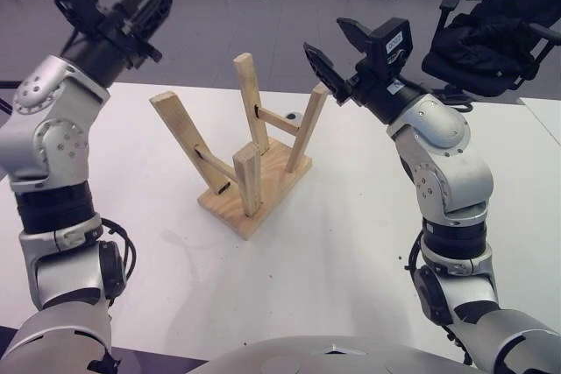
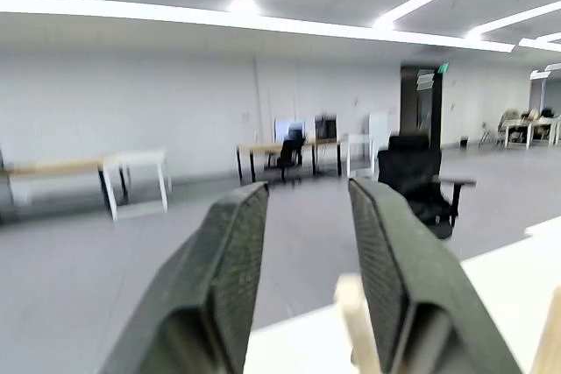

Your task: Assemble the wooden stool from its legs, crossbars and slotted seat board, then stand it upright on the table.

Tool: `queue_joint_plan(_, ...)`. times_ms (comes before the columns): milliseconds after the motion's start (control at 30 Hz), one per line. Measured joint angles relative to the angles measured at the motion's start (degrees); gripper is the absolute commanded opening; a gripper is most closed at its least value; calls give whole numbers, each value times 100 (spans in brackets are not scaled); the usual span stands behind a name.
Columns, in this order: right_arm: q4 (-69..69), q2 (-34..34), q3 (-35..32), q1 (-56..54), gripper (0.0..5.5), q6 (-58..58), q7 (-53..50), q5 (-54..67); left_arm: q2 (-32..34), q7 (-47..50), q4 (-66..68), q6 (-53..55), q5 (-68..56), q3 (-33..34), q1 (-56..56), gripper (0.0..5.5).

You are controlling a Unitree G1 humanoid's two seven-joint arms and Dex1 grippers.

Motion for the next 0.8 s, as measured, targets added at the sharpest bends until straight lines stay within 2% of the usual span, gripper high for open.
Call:
queue_joint_plan(67,-3,36,112,67,328,-1,9,87,-240,-111,286,-296,10,-11,282,168)
queue_joint_plan(200,-11,26,198,246,328,4,-1,99,-518,-41,-303,-531,-12,-25,748,168)
queue_joint_plan(400,498,-51,-32,236,328,-187,-285,-71,-674,9,149,-758,236,-220,227,168)
queue_joint_plan(533,1643,-210,-530,-107,328,-459,-405,-68,-730,24,736,-768,137,95,-425,168)
queue_joint_plan(667,3902,-678,-924,-802,328,-1265,-200,-133,-338,-58,858,-794,-52,648,-731,168)
queue_joint_plan(733,4974,-928,-718,-945,328,-1763,33,-493,-94,-68,793,-854,27,855,-263,168)
queue_joint_plan(800,5269,-1004,-301,-798,328,-2341,773,-621,-29,-56,599,-908,316,946,900,168)
